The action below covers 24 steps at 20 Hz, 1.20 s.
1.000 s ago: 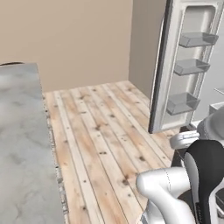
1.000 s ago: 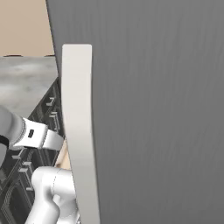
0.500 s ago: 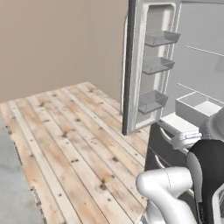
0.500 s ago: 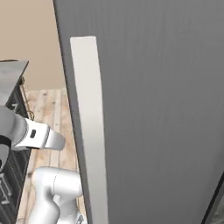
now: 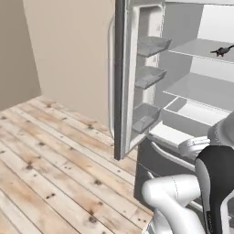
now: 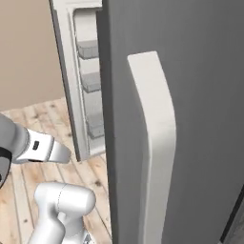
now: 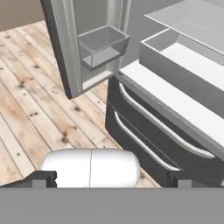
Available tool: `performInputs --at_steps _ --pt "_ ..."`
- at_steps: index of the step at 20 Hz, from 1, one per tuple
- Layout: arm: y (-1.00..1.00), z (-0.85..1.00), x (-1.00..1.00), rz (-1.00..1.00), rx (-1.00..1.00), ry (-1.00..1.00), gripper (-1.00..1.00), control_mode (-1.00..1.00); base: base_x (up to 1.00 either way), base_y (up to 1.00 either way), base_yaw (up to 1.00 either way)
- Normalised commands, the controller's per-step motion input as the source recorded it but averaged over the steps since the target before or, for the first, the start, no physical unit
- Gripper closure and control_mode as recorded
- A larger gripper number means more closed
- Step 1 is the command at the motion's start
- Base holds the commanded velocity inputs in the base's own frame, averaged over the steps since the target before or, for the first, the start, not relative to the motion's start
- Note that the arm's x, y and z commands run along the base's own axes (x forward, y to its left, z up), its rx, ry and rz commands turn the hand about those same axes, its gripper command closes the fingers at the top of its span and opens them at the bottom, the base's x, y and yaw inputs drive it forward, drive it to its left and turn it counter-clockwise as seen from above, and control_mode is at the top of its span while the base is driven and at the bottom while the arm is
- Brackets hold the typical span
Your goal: Gather the carrot and potato from the fridge and place them on a tray on the dining counter. Then gather the fish and chicken drumstick from the fridge and place them on the other tray.
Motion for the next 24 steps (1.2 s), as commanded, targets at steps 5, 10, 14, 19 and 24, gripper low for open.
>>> performInputs --at_steps 5,10,14,19,24 --pt "0.0 0.0 0.0 0.0 0.0 0.0 -1.0 1.0 0.13 0.03 -0.48" --pt "0.0 0.0 0.0 0.0 0.0 0.0 -1.0 1.0 0.3 0.17 -0.48" --pt "0.0 0.0 0.0 0.0 0.0 0.0 -1.0 1.0 0.47 0.23 -0.45" --pt "0.0 0.0 0.0 0.0 0.0 0.0 -1.0 1.0 0.41 0.15 -0.46" --pt "0.0 0.0 0.0 0.0 0.0 0.0 -1.0 1.0 0.49 0.17 -0.44"
